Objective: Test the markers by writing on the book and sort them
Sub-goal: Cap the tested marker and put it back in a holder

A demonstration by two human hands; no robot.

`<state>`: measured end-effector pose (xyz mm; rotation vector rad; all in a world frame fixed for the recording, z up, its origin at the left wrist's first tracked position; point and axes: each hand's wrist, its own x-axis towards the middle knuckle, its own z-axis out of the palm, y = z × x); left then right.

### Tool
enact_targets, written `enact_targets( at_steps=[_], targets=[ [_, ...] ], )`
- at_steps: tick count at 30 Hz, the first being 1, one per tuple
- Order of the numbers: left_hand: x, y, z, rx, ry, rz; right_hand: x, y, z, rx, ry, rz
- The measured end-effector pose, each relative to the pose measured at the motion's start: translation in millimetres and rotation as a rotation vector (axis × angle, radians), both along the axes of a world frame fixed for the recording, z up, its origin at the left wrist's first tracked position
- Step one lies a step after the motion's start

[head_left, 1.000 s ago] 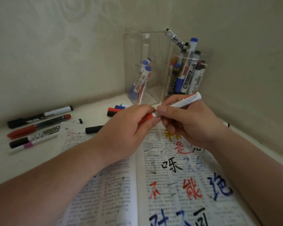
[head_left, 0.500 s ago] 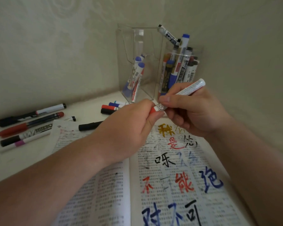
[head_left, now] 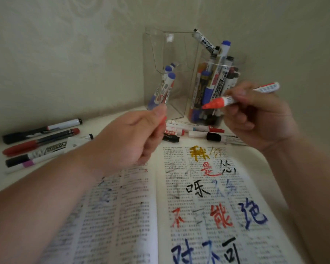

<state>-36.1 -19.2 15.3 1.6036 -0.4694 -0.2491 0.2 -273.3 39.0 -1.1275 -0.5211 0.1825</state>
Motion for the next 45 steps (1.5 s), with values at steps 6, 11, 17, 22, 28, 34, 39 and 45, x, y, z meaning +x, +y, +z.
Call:
enact_targets(
  at_steps=[6, 11, 17, 22, 28, 34, 39, 45],
  targets=[
    [-2, -9, -11, 0.399, -0.43, 0.152, 3, 3, -12, -0.07, 0.0, -0.185],
    [-4, -10, -14, 0.464, -0.471, 0.073, -11, 9, 3, -0.209, 0.025, -0.42],
    [-8, -12, -20, 0.505, -0.595, 0.053, -67, -17, 20, -0.542, 0.044, -0.274],
    [-16, -16, -19, 0.588, -0.635, -0.025, -134, -32, -16, -0.634, 0.056, -0.331],
    [-18, -18, -20, 0.676, -0.58, -0.089, -170, -30, -43, -0.709, 0.015, -0.445],
    [-14, -18, -23, 0.662, -0.608, -0.154, -174, -29, -53, -0.672, -0.023, -0.455],
    [-16, -19, -22, 0.653, -0.646, -0.15, -174, -29, -55, -0.742, -0.055, -0.501],
    [-17, -19, -23, 0.676, -0.654, -0.133, -172, -27, -55, -0.803, -0.062, -0.52]
  ],
)
